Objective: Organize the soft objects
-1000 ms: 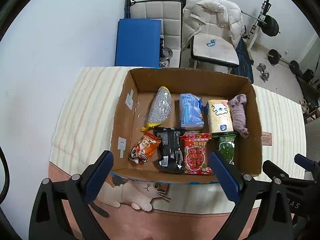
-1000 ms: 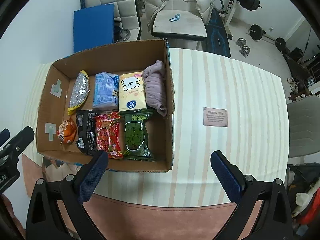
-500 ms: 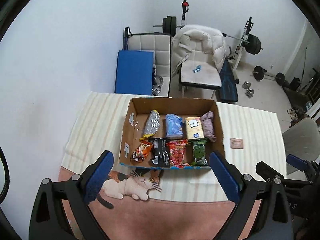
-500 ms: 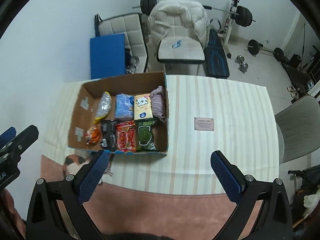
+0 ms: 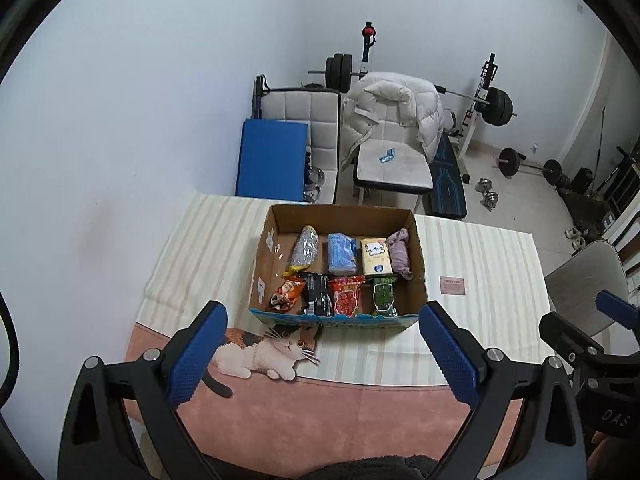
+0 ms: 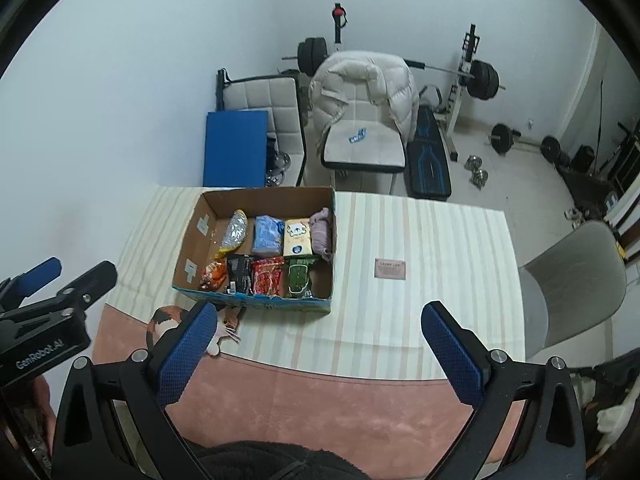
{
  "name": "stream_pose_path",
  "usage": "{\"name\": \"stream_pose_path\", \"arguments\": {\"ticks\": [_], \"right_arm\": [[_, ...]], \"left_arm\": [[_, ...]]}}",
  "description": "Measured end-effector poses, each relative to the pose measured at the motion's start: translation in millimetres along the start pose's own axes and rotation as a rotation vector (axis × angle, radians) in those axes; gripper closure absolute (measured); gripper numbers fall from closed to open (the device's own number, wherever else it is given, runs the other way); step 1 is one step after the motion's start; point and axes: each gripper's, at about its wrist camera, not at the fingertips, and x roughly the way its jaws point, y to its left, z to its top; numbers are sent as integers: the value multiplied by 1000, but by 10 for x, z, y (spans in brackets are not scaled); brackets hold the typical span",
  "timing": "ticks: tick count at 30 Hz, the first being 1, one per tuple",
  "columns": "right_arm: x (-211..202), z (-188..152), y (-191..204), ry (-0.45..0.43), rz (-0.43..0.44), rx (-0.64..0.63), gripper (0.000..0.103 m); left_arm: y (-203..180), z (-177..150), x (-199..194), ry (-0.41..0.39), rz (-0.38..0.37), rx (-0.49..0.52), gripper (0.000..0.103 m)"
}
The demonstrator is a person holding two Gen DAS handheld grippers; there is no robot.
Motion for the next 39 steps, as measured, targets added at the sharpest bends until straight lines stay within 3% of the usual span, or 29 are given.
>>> {"name": "stream_pose_path", "arguments": {"ticks": [8,39], "right_arm": [[-228,12,33,-50,-20,-22,0],[-236,51,-16,-74,-65,-15,0]], "left_arm": [[0,17,-143,-37,9,-7,4],[50,46,-95,-41,0,-3,4]]}}
